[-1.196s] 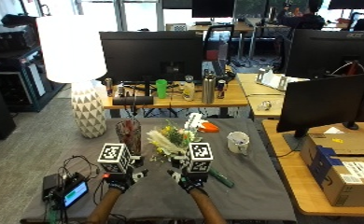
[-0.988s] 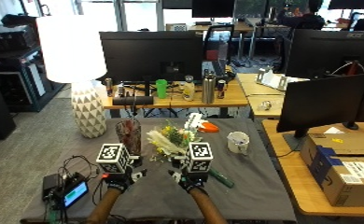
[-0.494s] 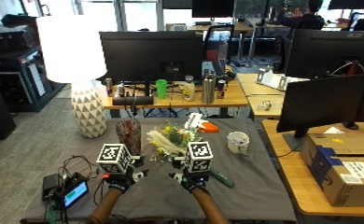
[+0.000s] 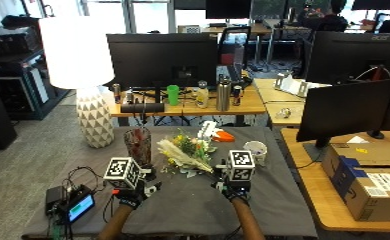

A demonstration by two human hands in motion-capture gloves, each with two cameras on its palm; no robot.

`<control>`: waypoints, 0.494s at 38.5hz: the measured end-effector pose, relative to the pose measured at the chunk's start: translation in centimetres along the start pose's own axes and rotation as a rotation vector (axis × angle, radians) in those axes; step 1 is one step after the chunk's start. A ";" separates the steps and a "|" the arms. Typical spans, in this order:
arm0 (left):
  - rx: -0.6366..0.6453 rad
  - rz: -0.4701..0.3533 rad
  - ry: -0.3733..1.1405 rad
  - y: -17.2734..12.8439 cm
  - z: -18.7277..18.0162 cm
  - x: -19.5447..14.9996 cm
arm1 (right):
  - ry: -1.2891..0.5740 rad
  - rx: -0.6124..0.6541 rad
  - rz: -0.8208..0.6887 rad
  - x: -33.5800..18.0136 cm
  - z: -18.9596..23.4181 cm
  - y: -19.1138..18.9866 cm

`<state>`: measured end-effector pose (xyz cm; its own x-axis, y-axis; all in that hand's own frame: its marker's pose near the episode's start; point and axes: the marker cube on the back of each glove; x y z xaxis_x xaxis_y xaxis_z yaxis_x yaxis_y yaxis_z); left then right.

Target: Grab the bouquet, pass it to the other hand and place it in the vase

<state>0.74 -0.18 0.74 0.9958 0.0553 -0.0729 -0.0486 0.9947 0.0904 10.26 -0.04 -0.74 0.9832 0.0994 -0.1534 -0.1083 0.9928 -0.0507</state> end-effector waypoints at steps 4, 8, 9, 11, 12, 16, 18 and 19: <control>0.013 0.001 0.024 0.0 0.2 0.2 | -0.015 -0.004 0.044 2.7 0.9 -0.5; 0.034 0.004 0.051 0.0 0.2 0.6 | -0.041 -0.020 0.092 5.0 2.5 -1.7; 0.039 0.005 0.057 0.0 0.3 0.7 | -0.050 -0.030 0.103 5.6 3.0 -2.0; 0.044 0.005 0.063 -0.1 0.4 0.8 | -0.071 -0.051 0.117 6.5 4.0 -2.6; 0.044 0.004 0.064 -0.1 0.4 0.9 | -0.081 -0.059 0.123 6.8 4.5 -2.9; 0.039 0.001 0.060 -0.4 0.9 1.0 | -0.115 -0.086 0.155 8.5 7.5 -4.7; 0.041 0.001 0.057 -0.6 1.1 1.0 | -0.132 -0.100 0.166 9.2 8.9 -5.4; 0.042 0.003 0.057 -0.8 1.3 1.0 | -0.142 -0.107 0.169 9.3 9.3 -5.6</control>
<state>1.89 -1.01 1.89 0.9896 0.0643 -0.1286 -0.0471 0.9901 0.1325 21.41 -4.05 7.30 0.9597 0.2795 -0.0285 -0.2807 0.9493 -0.1412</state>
